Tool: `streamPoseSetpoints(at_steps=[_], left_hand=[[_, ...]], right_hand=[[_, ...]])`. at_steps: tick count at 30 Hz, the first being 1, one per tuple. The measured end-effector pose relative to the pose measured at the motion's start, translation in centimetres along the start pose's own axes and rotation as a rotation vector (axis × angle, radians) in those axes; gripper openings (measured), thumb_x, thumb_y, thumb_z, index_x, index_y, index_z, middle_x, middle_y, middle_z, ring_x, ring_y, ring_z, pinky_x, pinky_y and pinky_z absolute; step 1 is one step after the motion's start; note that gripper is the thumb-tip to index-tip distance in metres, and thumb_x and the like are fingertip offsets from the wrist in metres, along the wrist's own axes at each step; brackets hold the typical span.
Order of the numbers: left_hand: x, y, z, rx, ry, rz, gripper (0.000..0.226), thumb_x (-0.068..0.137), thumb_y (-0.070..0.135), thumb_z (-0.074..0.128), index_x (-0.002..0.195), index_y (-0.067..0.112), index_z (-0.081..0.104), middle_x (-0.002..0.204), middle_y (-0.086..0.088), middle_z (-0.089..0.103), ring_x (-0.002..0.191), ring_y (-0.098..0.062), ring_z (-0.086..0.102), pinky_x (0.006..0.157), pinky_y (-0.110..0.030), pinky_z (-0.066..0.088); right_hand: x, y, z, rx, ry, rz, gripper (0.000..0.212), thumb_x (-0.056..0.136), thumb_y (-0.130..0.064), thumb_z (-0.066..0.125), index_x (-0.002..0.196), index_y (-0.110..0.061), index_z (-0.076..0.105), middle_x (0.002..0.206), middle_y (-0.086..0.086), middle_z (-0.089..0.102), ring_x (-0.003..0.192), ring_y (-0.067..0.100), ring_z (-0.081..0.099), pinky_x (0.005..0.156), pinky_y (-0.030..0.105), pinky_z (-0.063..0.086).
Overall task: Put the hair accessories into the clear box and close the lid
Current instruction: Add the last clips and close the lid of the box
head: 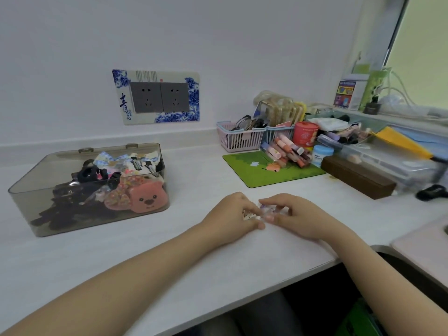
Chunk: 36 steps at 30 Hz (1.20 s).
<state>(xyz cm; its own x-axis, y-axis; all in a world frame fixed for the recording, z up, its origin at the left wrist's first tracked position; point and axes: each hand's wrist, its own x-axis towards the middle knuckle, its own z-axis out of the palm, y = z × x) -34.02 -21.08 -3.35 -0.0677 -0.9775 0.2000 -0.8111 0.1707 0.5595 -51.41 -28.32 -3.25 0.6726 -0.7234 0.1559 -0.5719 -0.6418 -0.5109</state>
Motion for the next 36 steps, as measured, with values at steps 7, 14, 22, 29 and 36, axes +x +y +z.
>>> streamPoseSetpoints(at_steps=[7, 14, 22, 29, 36], left_hand=[[-0.1, -0.7, -1.3, -0.075, 0.076, -0.124, 0.017, 0.079, 0.019, 0.07, 0.096, 0.019, 0.074, 0.074, 0.009, 0.049, 0.052, -0.009, 0.052, 0.052, -0.018, 0.042], [-1.8, -2.2, -3.9, 0.045, 0.122, -0.16, 0.015, 0.082, 0.013, 0.063, 0.087, 0.019, 0.077, 0.064, 0.006, 0.055, 0.055, -0.017, 0.057, 0.049, -0.01, 0.039], [-4.9, -3.0, -6.7, 0.069, 0.213, -0.161, 0.015, 0.081, 0.019, 0.07, 0.095, 0.019, 0.076, 0.07, 0.013, 0.051, 0.062, -0.002, 0.05, 0.059, -0.011, 0.035], [-7.7, -3.0, -12.0, 0.118, 0.417, -0.16, 0.012, 0.084, 0.016, 0.066, 0.092, 0.014, 0.075, 0.088, -0.005, 0.067, 0.073, -0.018, 0.059, 0.065, -0.014, 0.037], [-9.6, -6.7, -19.0, 0.126, 0.562, -0.343, 0.015, 0.083, 0.022, 0.069, 0.096, 0.024, 0.075, 0.078, 0.001, 0.067, 0.058, -0.012, 0.053, 0.055, -0.018, 0.037]], right_hand=[[1.0, 0.6, -0.4, 0.048, 0.008, 0.03, 0.028, 0.095, -0.023, 0.046, 0.115, -0.029, 0.064, 0.105, -0.015, 0.061, 0.095, 0.002, 0.052, 0.075, -0.004, 0.032], [1.6, 0.1, 0.6, 0.071, 0.152, 0.039, 0.011, 0.08, -0.02, 0.068, 0.088, -0.028, 0.071, 0.083, -0.017, 0.06, 0.067, -0.008, 0.052, 0.065, 0.0, 0.037], [1.5, -2.1, 1.7, 0.038, 0.168, 0.035, 0.006, 0.08, -0.023, 0.068, 0.078, -0.027, 0.065, 0.08, -0.003, 0.06, 0.066, 0.005, 0.051, 0.06, 0.005, 0.039], [2.8, -8.9, 2.2, 0.196, 0.272, -0.119, 0.003, 0.08, -0.019, 0.07, 0.083, -0.019, 0.069, 0.07, -0.007, 0.054, 0.062, -0.006, 0.049, 0.06, 0.006, 0.038], [7.1, -16.5, 4.5, 0.266, 0.328, -0.283, 0.004, 0.079, -0.016, 0.07, 0.082, -0.019, 0.069, 0.071, -0.014, 0.054, 0.065, -0.007, 0.051, 0.063, 0.004, 0.038]])
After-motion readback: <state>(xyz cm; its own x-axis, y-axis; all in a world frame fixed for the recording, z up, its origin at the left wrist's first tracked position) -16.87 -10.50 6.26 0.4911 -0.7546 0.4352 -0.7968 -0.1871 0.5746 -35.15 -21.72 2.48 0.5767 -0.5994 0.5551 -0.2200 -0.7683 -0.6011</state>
